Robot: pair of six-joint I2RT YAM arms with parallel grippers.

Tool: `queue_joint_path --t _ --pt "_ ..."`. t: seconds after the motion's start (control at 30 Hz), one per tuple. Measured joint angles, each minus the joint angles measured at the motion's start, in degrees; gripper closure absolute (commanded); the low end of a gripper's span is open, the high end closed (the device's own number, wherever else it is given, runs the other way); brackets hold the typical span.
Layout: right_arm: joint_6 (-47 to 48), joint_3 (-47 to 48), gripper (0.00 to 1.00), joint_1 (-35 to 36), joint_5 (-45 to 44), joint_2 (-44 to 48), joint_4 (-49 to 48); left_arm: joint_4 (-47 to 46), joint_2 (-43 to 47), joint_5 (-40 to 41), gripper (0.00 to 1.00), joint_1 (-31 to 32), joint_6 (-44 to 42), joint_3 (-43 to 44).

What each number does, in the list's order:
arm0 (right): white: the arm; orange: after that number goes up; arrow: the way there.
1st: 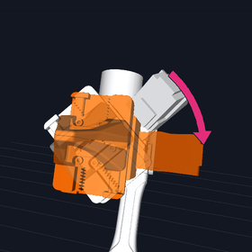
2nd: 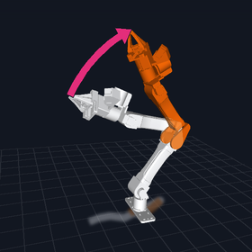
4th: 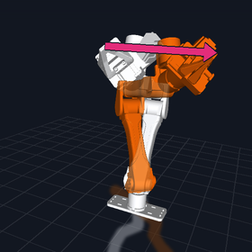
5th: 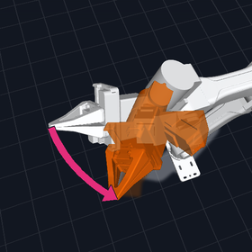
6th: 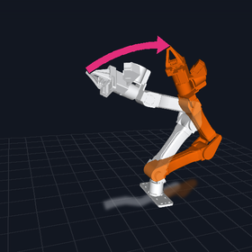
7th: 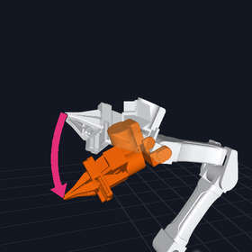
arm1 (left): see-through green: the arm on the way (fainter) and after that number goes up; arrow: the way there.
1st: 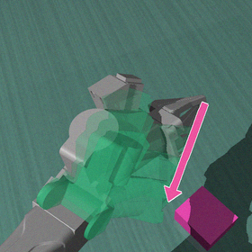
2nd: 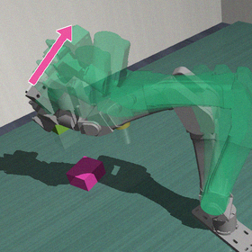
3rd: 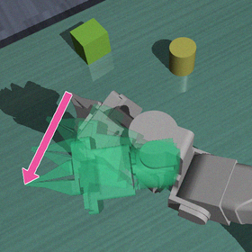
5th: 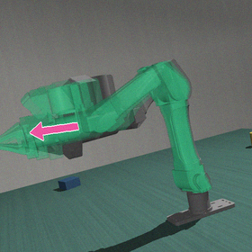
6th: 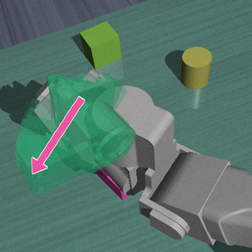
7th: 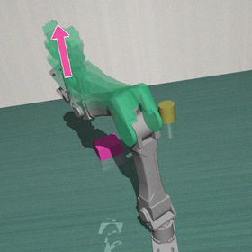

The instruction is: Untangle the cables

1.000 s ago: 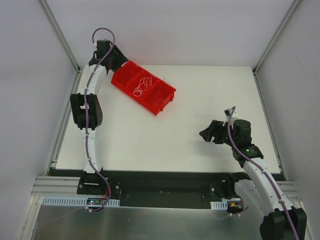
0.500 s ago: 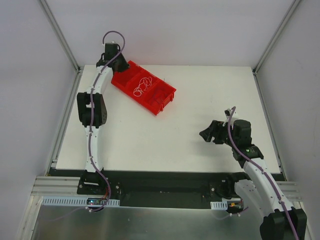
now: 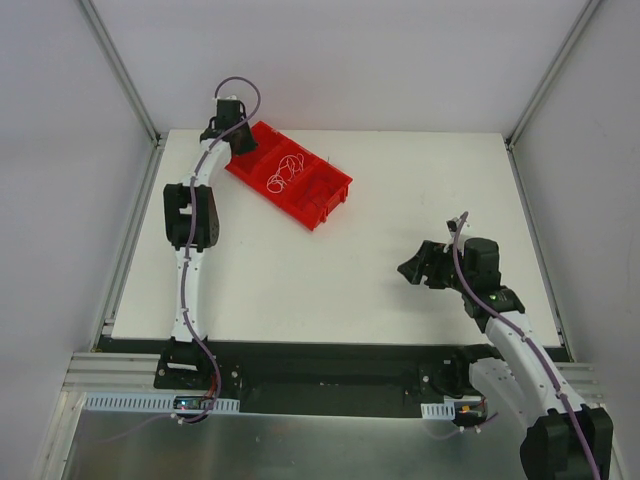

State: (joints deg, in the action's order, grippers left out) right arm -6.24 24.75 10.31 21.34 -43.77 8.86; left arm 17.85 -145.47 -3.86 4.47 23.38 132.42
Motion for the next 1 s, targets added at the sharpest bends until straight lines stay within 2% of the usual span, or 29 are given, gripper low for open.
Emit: queue_joint_path --t 0.13,0.2,0.27,0.3,0.37,0.47,0.77,1.0 --pt "-0.17 0.0 0.24 0.0 0.04 -0.39 0.0 -0.09 -0.52 1.42 0.99 0.0 -3.19 0.22" --pt "-0.24 0.02 0.24 0.0 0.11 -0.48 0.0 -0.17 -0.52 1.81 0.94 0.0 -4.74 0.22" --pt "-0.31 0.04 0.24 0.0 0.17 -0.52 0.0 -0.44 -0.48 2.8 0.86 0.0 -6.1 0.22" --pt "-0.33 0.07 0.24 0.0 0.2 -0.57 0.0 -0.42 -0.35 3.08 0.75 0.0 -6.54 0.22" --pt "-0.35 0.09 0.24 0.0 0.24 -0.72 -0.02 -0.42 0.28 3.69 0.61 0.0 -7.52 0.0" --pt "-0.37 0.09 0.24 0.0 0.44 -0.98 -0.02 0.0 3.67 4.2 0.48 0.0 -8.02 -1.79" --pt "-0.35 0.35 0.23 -0.02 -0.26 -0.63 0.07 -0.13 22.71 0.11 0.32 0.0 -4.5 -8.59" --pt "-0.33 0.39 0.18 -0.07 -2.05 3.61 1.09 -1.07 36.79 -7.56 0.27 1.01 2.21 -21.31"
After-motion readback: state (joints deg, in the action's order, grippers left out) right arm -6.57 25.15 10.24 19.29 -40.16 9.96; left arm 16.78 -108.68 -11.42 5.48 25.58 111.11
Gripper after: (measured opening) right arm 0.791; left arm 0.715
